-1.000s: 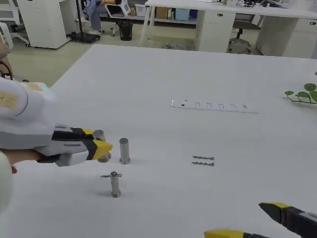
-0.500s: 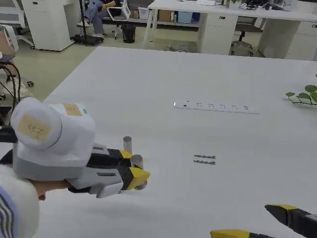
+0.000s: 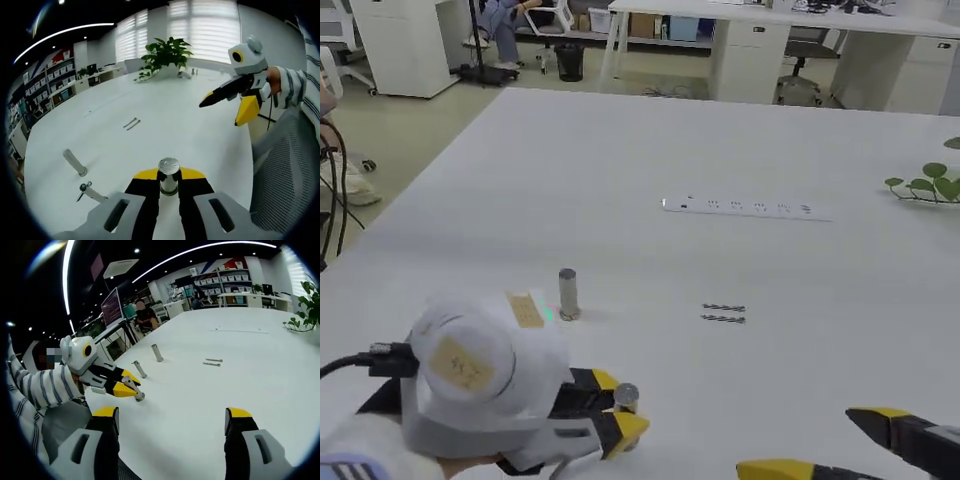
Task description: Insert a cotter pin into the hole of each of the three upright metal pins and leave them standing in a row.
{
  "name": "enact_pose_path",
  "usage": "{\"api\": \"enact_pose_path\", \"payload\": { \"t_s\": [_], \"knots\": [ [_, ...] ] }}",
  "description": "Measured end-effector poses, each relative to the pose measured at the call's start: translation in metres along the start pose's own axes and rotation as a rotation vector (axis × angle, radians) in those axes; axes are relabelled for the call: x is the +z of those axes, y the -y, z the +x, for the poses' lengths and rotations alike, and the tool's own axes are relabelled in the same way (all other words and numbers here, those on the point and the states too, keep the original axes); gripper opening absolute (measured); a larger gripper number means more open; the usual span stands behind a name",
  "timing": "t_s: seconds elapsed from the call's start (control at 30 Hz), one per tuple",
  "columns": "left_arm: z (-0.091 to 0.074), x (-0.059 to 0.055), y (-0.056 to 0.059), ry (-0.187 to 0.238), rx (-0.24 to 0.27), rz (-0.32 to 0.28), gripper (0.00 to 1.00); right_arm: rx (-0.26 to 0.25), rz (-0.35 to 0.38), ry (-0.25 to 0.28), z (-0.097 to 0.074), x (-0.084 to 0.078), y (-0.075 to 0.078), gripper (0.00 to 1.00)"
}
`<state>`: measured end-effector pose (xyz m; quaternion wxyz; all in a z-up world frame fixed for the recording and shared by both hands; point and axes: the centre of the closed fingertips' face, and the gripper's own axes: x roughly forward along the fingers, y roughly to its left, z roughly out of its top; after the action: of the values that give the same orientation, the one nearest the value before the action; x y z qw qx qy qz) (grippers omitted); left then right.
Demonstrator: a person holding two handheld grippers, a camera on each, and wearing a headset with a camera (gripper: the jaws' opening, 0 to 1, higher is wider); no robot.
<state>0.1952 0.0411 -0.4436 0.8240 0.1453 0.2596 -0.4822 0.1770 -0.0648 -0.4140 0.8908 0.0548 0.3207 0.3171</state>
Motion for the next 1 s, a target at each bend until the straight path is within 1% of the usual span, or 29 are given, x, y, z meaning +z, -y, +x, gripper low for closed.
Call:
{"api": "enact_pose_path", "payload": {
  "t_s": [0.07,0.13,0.23,0.4,0.43,0.5,0.57,0.6,0.63,0.7,0.73,0.77,1.0],
  "knots": [
    [0.003,-0.002,0.003,0.006,-0.006,0.004,0.09,-0.002,0.001,-0.003,0.0,-0.001,0.0,0.86],
    [0.007,-0.005,0.007,-0.002,-0.008,0.024,0.09,-0.003,0.004,-0.005,-0.001,-0.003,0.0,0.86],
    [0.01,-0.007,0.01,-0.007,-0.017,0.031,0.09,-0.006,0.012,-0.007,-0.001,-0.004,0.0,0.85],
    [0.013,-0.008,0.013,-0.007,-0.022,0.044,0.09,-0.002,0.014,-0.013,0.0,-0.006,-0.001,0.85],
    [0.013,-0.008,0.013,-0.001,-0.019,0.044,0.09,0.001,0.012,-0.017,0.001,-0.007,-0.001,0.85],
    [0.013,-0.008,0.013,0.009,-0.015,0.024,0.09,0.001,0.007,-0.021,0.001,-0.007,-0.002,0.85],
    [0.013,-0.009,0.016,0.018,-0.021,0.035,0.09,0.002,0.006,-0.021,0.0,-0.007,-0.002,0.85],
    [0.013,-0.01,0.017,0.021,-0.025,0.024,0.09,0.002,0.006,-0.02,0.0,-0.007,-0.002,0.85],
    [0.014,-0.011,0.017,0.018,-0.026,0.015,0.09,0.003,0.006,-0.02,0.0,-0.007,-0.002,0.85],
    [0.016,-0.016,0.018,0.003,-0.021,0.02,0.1,0.006,0.004,-0.024,0.0,-0.008,-0.002,0.86],
    [0.015,-0.016,0.019,0.005,-0.024,0.028,0.1,0.006,0.003,-0.027,-0.001,-0.008,-0.002,0.86],
    [0.015,-0.015,0.018,0.01,-0.018,0.002,0.1,0.005,0.004,-0.027,-0.001,-0.009,-0.002,0.86],
    [0.016,-0.015,0.017,0.016,-0.014,0.006,0.1,0.008,0.004,-0.026,0.001,-0.008,-0.003,0.85]
  ]
}}
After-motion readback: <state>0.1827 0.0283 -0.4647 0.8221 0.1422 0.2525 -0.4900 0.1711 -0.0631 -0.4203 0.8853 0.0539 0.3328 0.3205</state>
